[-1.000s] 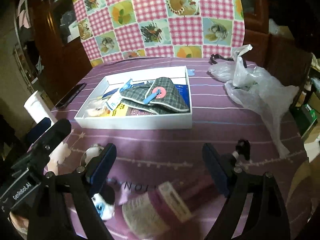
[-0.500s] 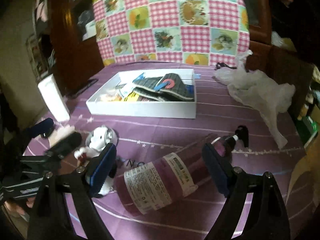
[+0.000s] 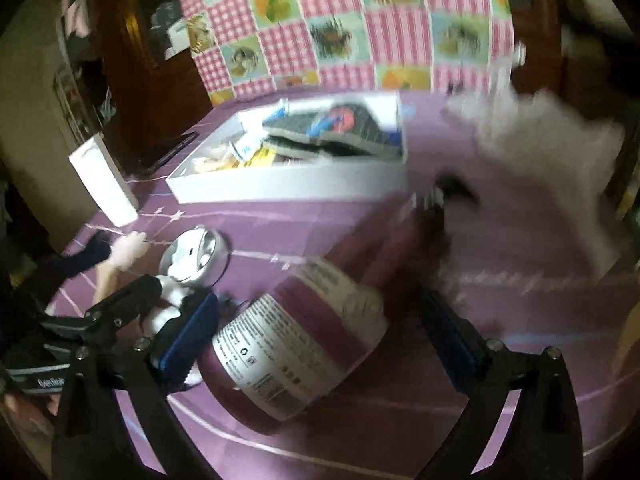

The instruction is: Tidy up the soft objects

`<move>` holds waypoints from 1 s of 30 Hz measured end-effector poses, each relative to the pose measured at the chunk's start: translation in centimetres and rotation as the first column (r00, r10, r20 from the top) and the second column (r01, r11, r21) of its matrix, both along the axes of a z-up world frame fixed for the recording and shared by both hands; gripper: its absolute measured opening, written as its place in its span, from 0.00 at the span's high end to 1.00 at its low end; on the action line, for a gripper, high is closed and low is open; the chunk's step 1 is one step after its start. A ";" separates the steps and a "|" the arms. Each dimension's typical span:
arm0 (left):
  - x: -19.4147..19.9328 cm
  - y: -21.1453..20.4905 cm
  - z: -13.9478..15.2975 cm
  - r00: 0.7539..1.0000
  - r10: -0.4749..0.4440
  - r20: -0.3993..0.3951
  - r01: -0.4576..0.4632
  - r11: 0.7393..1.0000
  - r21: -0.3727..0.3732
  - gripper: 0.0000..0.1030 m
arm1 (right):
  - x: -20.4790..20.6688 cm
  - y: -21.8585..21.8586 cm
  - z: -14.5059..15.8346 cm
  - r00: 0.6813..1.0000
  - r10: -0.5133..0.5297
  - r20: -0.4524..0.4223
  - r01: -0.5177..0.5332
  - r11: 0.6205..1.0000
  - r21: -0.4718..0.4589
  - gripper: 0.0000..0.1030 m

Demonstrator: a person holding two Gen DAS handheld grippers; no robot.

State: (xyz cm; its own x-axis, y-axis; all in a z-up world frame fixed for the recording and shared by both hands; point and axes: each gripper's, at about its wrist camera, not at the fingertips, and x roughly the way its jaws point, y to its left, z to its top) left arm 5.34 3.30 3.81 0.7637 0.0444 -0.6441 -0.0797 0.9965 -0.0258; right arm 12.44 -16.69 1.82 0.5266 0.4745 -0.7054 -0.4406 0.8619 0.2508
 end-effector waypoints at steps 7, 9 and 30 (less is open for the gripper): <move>-0.6 -0.5 0.5 0.999 -0.003 0.039 0.003 1.000 0.021 0.01 | 0.9 0.4 -0.6 0.998 -0.035 -0.053 0.038 0.998 0.057 0.03; -0.6 -0.3 0.5 0.999 0.004 0.040 -0.005 1.000 0.017 0.01 | 0.4 0.4 0.0 0.999 -0.037 -0.015 0.038 0.997 0.064 0.03; -0.8 0.2 0.7 0.998 -0.009 0.068 0.011 0.999 -0.034 0.01 | -3.1 0.4 2.9 0.960 -0.075 0.269 0.096 0.993 -0.068 0.05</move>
